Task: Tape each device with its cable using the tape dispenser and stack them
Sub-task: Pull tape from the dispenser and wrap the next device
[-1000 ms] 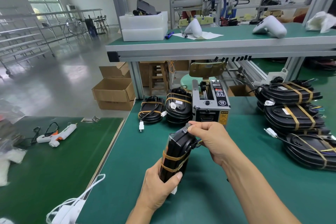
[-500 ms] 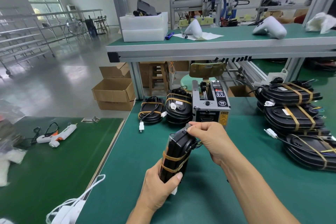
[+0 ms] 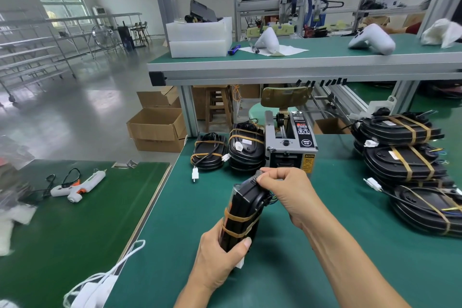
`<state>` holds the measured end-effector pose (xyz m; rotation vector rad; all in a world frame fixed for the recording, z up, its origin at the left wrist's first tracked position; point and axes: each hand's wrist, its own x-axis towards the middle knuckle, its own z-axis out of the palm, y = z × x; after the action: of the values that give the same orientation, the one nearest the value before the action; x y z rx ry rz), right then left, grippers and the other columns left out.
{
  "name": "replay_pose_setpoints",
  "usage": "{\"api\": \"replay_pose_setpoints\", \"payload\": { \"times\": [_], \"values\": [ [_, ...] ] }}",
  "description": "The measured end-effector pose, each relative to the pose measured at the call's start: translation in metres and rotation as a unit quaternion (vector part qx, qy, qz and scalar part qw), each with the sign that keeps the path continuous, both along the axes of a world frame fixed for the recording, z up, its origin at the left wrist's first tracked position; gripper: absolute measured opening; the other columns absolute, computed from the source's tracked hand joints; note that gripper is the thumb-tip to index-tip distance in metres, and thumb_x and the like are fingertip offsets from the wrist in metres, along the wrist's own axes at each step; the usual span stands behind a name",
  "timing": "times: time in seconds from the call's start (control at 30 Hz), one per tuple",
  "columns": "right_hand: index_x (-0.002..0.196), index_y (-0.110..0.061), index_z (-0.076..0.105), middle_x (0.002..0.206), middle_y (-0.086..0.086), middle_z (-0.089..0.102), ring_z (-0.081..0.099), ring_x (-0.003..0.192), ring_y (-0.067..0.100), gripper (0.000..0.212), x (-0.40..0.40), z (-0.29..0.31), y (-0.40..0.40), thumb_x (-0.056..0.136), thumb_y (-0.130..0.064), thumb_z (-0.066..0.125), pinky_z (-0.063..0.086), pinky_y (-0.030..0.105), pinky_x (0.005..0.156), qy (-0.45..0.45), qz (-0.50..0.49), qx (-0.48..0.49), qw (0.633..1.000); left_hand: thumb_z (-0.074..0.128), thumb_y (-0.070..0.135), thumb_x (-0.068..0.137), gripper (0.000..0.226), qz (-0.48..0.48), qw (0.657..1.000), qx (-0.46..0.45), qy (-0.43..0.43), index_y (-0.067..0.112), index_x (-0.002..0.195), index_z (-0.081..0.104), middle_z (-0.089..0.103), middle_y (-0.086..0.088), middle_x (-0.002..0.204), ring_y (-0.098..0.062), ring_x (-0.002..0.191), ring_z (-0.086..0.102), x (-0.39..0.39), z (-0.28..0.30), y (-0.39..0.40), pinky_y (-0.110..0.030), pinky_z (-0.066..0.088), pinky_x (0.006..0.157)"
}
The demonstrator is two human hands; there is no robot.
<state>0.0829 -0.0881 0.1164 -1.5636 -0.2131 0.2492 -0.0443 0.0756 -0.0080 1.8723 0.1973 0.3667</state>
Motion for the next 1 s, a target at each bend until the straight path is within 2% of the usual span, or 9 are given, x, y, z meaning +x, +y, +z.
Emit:
{"api": "replay_pose_setpoints", "payload": {
  "times": [0.17,0.33,0.43,0.57,0.67,0.73,0.8,0.93,1.0],
  "values": [
    [0.067,-0.009,0.079,0.097,-0.005,0.079,0.068,0.109,0.003,0.017,0.001,-0.001,0.001,0.084,-0.006,0.078,0.046,0.032,0.093,-0.002,-0.002,-0.004,1.000,0.079,0.047,0.080,0.029,-0.003,1.000,0.004,0.002,0.034,0.105,0.074,0.082,0.004,0.085,-0.017,0.083,0.076,0.000,-0.001,0.000,-0.017,0.056,0.078],
    [0.069,-0.006,0.079,0.099,-0.002,0.079,0.068,0.113,0.006,0.015,0.003,-0.003,0.001,0.083,-0.004,0.078,0.048,0.036,0.098,0.009,-0.004,-0.001,1.000,0.079,0.047,0.079,0.030,-0.006,1.000,0.001,0.007,0.034,0.105,0.075,0.082,0.003,0.086,-0.020,0.085,0.076,0.000,0.000,-0.001,-0.020,0.058,0.078],
    [0.071,-0.006,0.079,0.093,-0.003,0.080,0.070,0.107,0.003,0.011,0.005,-0.005,0.002,0.082,-0.002,0.079,0.049,0.027,0.086,0.018,-0.012,0.004,1.000,0.078,0.049,0.077,0.032,0.001,1.000,0.005,0.008,0.033,0.104,0.074,0.081,0.003,0.083,-0.018,0.082,0.074,-0.001,0.002,-0.002,-0.020,0.057,0.076],
    [0.083,-0.012,0.078,0.091,-0.005,0.079,0.071,0.084,0.008,0.009,0.002,-0.009,0.006,0.085,-0.003,0.075,0.048,0.020,0.068,0.031,-0.055,0.015,0.998,0.078,0.053,0.074,0.034,0.006,1.000,0.004,0.006,0.038,0.105,0.076,0.080,0.004,0.091,-0.018,0.088,0.073,-0.002,0.004,-0.002,-0.024,0.057,0.079],
    [0.089,-0.018,0.078,0.088,0.000,0.078,0.068,0.081,0.012,0.011,0.000,-0.012,0.008,0.090,-0.009,0.072,0.047,0.024,0.069,0.043,-0.067,0.027,0.996,0.078,0.053,0.074,0.033,0.002,1.000,0.000,0.002,0.036,0.102,0.076,0.080,0.002,0.093,-0.023,0.091,0.072,-0.002,0.005,-0.003,-0.031,0.057,0.082],
    [0.090,-0.020,0.077,0.089,0.000,0.078,0.067,0.081,0.013,0.002,-0.002,-0.012,0.009,0.092,-0.020,0.076,0.047,0.026,0.069,0.054,-0.058,0.047,0.996,0.078,0.053,0.073,0.032,0.004,1.000,0.002,0.004,0.038,0.101,0.075,0.080,0.002,0.091,-0.020,0.087,0.072,-0.002,0.007,-0.004,-0.029,0.057,0.080],
    [0.093,-0.023,0.076,0.086,-0.002,0.077,0.066,0.074,0.009,0.010,-0.006,-0.013,0.011,0.088,-0.027,0.083,0.050,0.024,0.061,0.050,-0.043,0.068,0.995,0.078,0.053,0.072,0.032,0.007,1.000,0.006,0.005,0.039,0.100,0.075,0.079,0.003,0.087,-0.013,0.081,0.071,-0.002,0.008,-0.004,-0.024,0.056,0.077],
    [0.105,-0.025,0.075,0.096,-0.001,0.074,0.066,0.083,0.012,0.020,-0.007,-0.015,0.015,0.088,-0.020,0.083,0.051,0.026,0.067,0.057,-0.027,0.095,0.993,0.078,0.052,0.072,0.032,0.006,1.000,0.009,0.009,0.039,0.100,0.074,0.079,0.001,0.081,-0.014,0.074,0.072,-0.002,0.008,-0.004,-0.017,0.055,0.071],
    [0.110,-0.028,0.075,0.098,-0.002,0.073,0.067,0.084,0.010,0.023,-0.006,-0.015,0.014,0.090,-0.020,0.082,0.051,0.022,0.066,0.056,-0.018,0.096,0.994,0.077,0.053,0.072,0.032,0.009,1.000,0.011,0.007,0.040,0.101,0.074,0.079,0.001,0.082,-0.017,0.077,0.072,-0.002,0.008,-0.004,-0.018,0.055,0.072]
  ]
}}
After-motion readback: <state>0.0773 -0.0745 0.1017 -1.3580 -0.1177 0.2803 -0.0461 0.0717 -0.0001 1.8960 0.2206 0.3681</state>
